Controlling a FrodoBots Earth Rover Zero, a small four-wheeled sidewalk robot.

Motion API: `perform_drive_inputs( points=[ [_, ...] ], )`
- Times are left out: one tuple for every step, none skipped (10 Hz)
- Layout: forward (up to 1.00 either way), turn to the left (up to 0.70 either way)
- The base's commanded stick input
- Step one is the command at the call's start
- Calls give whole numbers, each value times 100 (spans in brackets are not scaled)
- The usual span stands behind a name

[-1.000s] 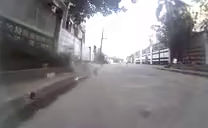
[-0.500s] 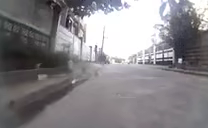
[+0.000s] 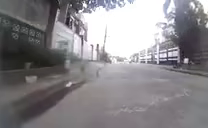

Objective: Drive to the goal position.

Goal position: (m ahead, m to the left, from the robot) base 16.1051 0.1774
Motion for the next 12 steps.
perform_drive_inputs(
  points=[
    [100,1],
    [100,1],
    [100,1],
    [100,1],
    [100,1],
    [100,1],
    [100,1],
    [100,1],
    [100,1],
    [100,1],
    [100,1],
    [100,1]
  ],
)
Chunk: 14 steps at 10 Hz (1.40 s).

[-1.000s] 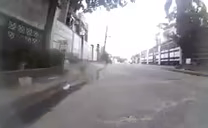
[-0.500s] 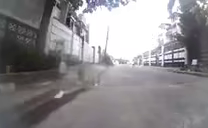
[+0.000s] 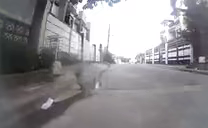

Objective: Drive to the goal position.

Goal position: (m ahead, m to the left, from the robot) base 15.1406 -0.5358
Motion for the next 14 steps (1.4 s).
perform_drive_inputs(
  points=[
    [100,1],
    [100,1],
    [100,-21],
    [100,-39],
    [100,-39],
    [100,-39],
    [100,-39],
    [100,-39],
    [100,-39],
    [100,-39],
    [100,-39],
    [100,-39],
    [100,-39],
    [100,-39]
  ],
)
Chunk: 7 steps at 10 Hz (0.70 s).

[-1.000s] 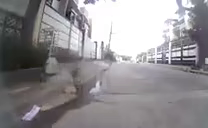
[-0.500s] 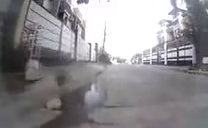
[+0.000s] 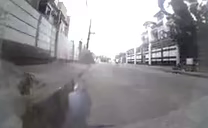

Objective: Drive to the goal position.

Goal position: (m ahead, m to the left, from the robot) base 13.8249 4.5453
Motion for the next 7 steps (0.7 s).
perform_drive_inputs(
  points=[
    [100,-24],
    [100,1],
    [100,1],
    [100,1],
    [100,1],
    [100,1],
    [100,1]
  ],
)
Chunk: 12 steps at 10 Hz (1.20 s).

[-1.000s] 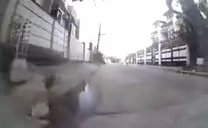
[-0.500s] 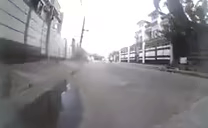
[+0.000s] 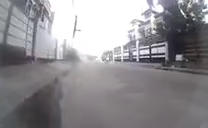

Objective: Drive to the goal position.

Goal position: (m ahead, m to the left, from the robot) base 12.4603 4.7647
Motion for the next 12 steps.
perform_drive_inputs(
  points=[
    [100,1],
    [100,1],
    [100,1],
    [100,1],
    [100,1],
    [100,1],
    [100,23],
    [100,41],
    [100,33],
    [100,2],
    [100,1],
    [100,1]
  ],
)
